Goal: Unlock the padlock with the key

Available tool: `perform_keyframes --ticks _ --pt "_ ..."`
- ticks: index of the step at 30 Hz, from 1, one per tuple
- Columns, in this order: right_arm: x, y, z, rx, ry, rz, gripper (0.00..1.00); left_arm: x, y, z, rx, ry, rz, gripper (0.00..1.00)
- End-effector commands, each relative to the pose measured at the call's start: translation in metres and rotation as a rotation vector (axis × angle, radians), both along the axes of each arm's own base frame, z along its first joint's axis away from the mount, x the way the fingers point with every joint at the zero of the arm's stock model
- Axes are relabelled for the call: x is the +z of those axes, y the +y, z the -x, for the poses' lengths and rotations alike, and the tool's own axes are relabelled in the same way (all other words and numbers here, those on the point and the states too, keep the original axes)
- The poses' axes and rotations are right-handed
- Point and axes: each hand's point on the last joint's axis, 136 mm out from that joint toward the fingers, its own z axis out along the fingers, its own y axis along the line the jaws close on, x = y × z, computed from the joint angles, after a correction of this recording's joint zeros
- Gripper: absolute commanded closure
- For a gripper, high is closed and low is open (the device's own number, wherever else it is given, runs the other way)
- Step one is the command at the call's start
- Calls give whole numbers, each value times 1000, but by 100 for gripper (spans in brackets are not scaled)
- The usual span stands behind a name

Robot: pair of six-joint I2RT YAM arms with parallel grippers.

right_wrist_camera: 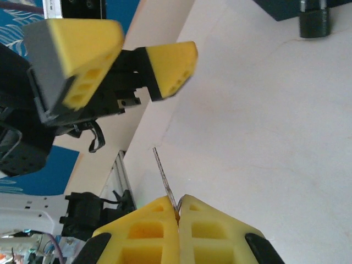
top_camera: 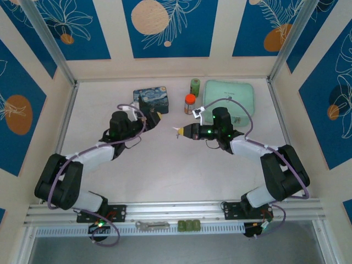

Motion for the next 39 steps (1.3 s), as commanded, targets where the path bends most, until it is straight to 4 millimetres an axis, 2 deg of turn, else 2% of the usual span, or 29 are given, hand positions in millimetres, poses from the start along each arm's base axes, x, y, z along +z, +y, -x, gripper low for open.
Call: perform_keyframes --ticks 1,7,12,18,24,29,31,33,39 --pt "-20 -9 -3 -64 42 61 100 -41 38 -21 140 23 -305 8" --pt "-22 -10 -4 -75 56 61 100 -79 34 -51 114 82 -403 15" --pt "-22 -10 -2 -73 55 65 100 -99 29 -76 95 81 -463 25" --pt "-20 -10 -2 -78 48 63 100 -128 30 -100 79 157 -434 35" --pt "-20 -10 -2 -73 50 64 100 -142 27 -110 57 159 -451 38" --pt "-19 -9 -4 -73 50 61 100 -150 11 -114 -7 164 -392 41" --pt "-20 -8 -4 -72 52 62 100 -150 4 -114 -31 164 -355 47" --pt "-21 -8 -5 -71 56 63 100 -151 1 -114 -39 172 -331 59" --pt "-23 -7 -5 -71 62 67 100 -152 -2 -111 -45 175 -298 68"
